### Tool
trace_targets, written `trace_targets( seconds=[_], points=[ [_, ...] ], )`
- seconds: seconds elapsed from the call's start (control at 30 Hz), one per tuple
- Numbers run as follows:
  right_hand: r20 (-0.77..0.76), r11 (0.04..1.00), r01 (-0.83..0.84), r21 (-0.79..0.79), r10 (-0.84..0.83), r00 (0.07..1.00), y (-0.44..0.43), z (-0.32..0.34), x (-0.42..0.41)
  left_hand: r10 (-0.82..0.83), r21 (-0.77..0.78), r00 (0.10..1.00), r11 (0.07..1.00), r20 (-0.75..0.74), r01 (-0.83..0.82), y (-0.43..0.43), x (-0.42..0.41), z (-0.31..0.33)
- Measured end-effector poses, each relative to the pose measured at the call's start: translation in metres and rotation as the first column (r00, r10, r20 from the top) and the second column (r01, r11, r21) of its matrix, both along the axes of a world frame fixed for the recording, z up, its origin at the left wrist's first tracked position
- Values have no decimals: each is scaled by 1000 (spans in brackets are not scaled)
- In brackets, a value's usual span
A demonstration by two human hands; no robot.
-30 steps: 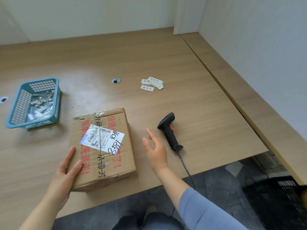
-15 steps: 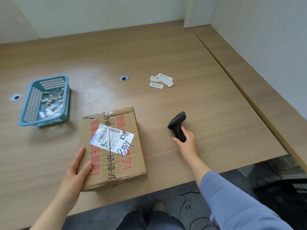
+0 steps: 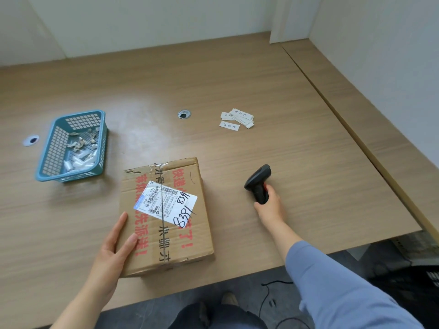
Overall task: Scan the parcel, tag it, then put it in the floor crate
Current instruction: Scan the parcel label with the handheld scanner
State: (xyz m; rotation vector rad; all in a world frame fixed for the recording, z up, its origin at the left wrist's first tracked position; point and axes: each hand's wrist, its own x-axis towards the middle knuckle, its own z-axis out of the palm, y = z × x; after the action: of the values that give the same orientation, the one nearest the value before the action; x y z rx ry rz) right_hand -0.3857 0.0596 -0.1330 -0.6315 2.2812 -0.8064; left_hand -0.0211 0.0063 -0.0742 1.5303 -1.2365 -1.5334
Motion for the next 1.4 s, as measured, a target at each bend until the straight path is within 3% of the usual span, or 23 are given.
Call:
trace_targets(
  seconds=[0.23, 0.37, 0.53, 0.9, 1.2, 1.4],
  points=[
    [320, 926, 154, -345, -39, 947, -3, 43, 11, -3, -1, 1000, 1000, -5, 3, 1, -1, 4],
    [447, 891, 136, -433, 81, 891, -1, 74, 19, -11, -8, 1000, 1000, -2, 11, 4, -2, 9],
    [542, 874, -10, -487, 311, 781, 4, 115, 40, -19, -3, 1000, 1000, 4, 19, 5, -3, 14],
    [556, 821, -325, -469, 561, 614, 7, 167, 104, -28, 8, 999, 1000, -23, 29, 4, 1, 16],
    [439, 745, -564, -356, 666, 603, 4, 182, 112, -36, 12, 999, 999, -25, 36, 5, 4, 15],
    [380, 730, -613, -302, 682, 625, -8, 186, 118, -37, -6, 999, 999, -31, 37, 5, 3, 16]
  ],
)
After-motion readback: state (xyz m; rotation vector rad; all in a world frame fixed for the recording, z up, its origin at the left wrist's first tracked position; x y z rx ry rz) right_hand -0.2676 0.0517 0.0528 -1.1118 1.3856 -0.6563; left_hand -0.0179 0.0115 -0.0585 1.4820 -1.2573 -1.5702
